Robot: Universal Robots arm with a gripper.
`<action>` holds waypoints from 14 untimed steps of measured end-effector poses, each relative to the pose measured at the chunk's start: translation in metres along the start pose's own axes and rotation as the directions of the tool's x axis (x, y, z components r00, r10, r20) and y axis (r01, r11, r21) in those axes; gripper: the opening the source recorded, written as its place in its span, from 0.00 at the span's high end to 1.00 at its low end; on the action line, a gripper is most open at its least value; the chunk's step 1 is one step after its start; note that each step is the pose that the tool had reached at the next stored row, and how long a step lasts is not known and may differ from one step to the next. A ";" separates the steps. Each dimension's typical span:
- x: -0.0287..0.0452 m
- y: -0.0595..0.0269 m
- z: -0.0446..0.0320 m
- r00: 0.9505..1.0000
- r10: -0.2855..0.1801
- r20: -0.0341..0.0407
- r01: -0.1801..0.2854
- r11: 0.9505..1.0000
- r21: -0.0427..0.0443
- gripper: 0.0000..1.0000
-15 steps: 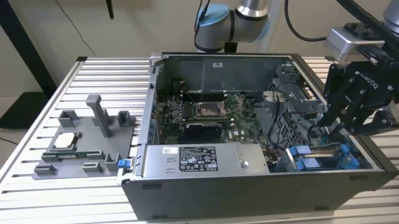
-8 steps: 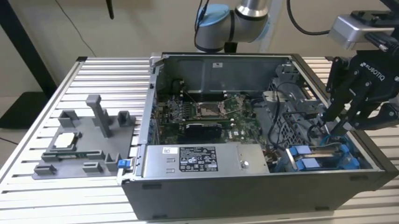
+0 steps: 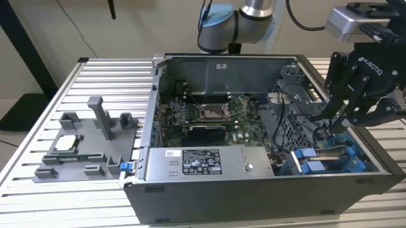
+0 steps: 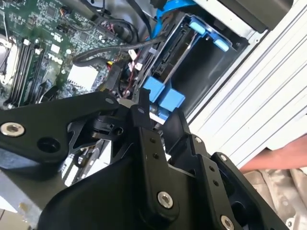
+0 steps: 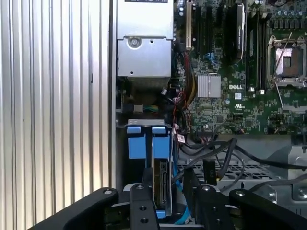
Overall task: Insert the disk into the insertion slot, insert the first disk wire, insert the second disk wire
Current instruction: 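Insert the disk into the insertion slot, then insert the first disk wire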
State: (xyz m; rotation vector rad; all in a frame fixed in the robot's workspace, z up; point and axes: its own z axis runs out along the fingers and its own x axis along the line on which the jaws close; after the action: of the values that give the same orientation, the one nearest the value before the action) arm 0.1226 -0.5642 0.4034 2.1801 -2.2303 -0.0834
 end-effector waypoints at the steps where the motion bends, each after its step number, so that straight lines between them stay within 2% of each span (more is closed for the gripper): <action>1: -0.0025 0.0010 0.0001 1.000 0.000 0.000 0.000 1.000 0.000 0.00; 5: -0.0115 0.0022 0.0008 1.000 0.000 0.002 0.000 1.000 0.003 0.00; 9: -0.0158 0.0045 0.0028 1.000 -0.001 0.012 0.001 1.000 0.010 0.00; 12: -0.0182 0.0075 0.0038 1.000 -0.002 0.026 0.001 1.000 0.022 0.00; 14: -0.0197 0.0087 0.0044 1.000 -0.003 0.031 0.002 0.999 0.037 0.00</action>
State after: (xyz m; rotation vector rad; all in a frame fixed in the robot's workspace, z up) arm 0.1141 -0.5442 0.3999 2.2156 -2.2635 -0.0772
